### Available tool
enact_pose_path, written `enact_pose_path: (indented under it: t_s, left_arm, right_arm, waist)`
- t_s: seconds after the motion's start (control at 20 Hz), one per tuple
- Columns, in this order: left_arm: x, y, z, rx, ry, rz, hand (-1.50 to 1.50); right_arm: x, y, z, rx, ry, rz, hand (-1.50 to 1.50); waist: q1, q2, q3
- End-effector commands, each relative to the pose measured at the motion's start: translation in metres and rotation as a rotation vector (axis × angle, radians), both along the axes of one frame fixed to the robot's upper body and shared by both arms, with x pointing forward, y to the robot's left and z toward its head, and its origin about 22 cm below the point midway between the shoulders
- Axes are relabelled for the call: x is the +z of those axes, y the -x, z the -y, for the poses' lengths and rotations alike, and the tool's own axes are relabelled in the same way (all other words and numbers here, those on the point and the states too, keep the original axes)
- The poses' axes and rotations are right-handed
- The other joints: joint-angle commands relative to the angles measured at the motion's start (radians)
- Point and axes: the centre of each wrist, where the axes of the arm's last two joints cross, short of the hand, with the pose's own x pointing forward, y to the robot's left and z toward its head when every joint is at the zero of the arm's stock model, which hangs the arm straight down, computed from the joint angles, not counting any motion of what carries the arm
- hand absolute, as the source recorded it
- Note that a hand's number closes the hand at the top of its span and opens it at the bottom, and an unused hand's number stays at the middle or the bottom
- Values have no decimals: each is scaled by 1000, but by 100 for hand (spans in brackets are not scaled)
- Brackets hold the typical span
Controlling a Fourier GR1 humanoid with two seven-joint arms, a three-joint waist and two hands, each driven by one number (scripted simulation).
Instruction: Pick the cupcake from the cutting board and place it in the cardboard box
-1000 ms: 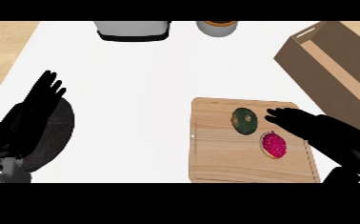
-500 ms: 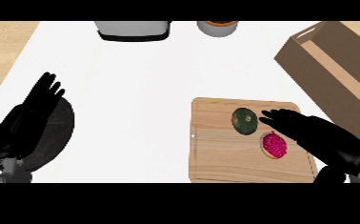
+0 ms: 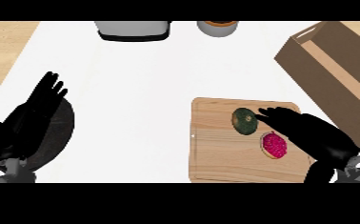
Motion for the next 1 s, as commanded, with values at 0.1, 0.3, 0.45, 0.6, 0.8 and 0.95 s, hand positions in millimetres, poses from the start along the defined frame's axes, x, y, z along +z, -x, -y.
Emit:
enact_pose_path:
  t_s: [0.1,0.3,0.45,0.6,0.8,0.95]
  left_arm:
    - [3,3,-11,-3,22,3,0]
    - [-9,8,5,-13,9,2,0]
    - [-9,8,-11,7,-10,10,0]
    - [1,11,-11,2,-16,4,0]
    - [4,-8,15,-2,0,-19,0]
    - [20,-2,-20,-7,-3,13,0]
  right_arm:
    - [-14,0,0,-3,30,-13,-150]
    - [-18,0,-8,-8,36,-17,-150]
    - [-35,-18,-16,-3,79,-35,-150]
    - [-60,3,2,0,77,-52,-150]
    - [-46,-24,1,-11,91,-57,-150]
    - [-44,-18,-10,-1,86,-53,-150]
  waist:
    - [0,0,0]
    - [0,0,0]
    - [3,0,0]
    - [1,0,0]
    - [1,1,0]
    - [1,0,0]
